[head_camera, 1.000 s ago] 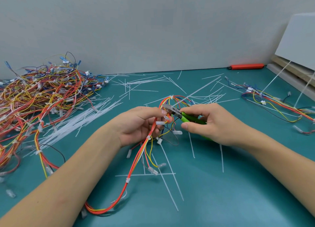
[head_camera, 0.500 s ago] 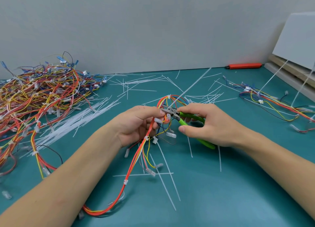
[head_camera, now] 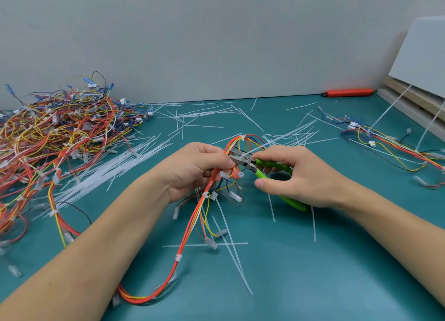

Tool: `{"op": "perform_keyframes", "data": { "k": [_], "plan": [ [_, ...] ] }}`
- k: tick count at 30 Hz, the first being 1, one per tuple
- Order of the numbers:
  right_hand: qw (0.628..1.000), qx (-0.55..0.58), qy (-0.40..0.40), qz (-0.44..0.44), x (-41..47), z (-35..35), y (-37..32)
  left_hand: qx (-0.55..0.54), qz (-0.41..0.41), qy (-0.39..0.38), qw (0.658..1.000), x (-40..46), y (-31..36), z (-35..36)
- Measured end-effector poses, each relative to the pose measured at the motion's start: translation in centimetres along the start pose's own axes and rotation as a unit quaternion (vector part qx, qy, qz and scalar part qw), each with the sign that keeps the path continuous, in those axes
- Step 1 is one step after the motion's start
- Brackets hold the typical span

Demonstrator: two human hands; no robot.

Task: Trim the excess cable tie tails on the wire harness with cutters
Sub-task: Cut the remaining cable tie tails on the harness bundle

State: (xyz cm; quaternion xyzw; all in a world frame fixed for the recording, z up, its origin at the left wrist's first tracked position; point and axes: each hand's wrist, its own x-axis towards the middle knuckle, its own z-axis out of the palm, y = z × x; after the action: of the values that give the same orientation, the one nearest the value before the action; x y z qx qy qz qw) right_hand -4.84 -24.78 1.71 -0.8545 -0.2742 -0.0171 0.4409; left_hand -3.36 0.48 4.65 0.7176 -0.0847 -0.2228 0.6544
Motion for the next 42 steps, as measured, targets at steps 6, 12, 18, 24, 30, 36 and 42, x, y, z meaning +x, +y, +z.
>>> {"op": "perform_keyframes", "data": {
  "k": [6,12,18,24,30,36,42],
  "plan": [
    [1.0,0.01,-0.006,-0.017,0.05,-0.09,0.08,0.013,0.007,0.0,1.0,0.04,-0.06,-0.01],
    [1.0,0.002,-0.008,-0.024,0.25,-0.5,-0.13,0.001,0.002,0.008,1.0,-0.05,0.02,0.21],
    [1.0,-0.017,0.004,-0.024,0.03,0.13,-0.5,-0.003,-0.004,0.007,1.0,-0.16,-0.06,0.54],
    [0.999,-0.032,0.001,-0.032,0.08,0.19,-0.54,0.001,0.0,0.012,1.0,-0.14,0.0,0.44],
    [0.995,-0.068,-0.012,-0.069,0.26,-0.46,-0.53,-0.023,0.003,0.001,1.0,-0.34,0.16,0.39],
    [0.992,-0.084,0.025,-0.093,0.22,0.02,-0.28,-0.016,-0.009,-0.005,1.0,-0.23,0.01,0.56],
    [0.988,-0.114,0.04,-0.099,0.32,-0.12,-0.26,-0.025,-0.017,-0.004,1.0,-0.13,0.01,0.61]
  ]
}}
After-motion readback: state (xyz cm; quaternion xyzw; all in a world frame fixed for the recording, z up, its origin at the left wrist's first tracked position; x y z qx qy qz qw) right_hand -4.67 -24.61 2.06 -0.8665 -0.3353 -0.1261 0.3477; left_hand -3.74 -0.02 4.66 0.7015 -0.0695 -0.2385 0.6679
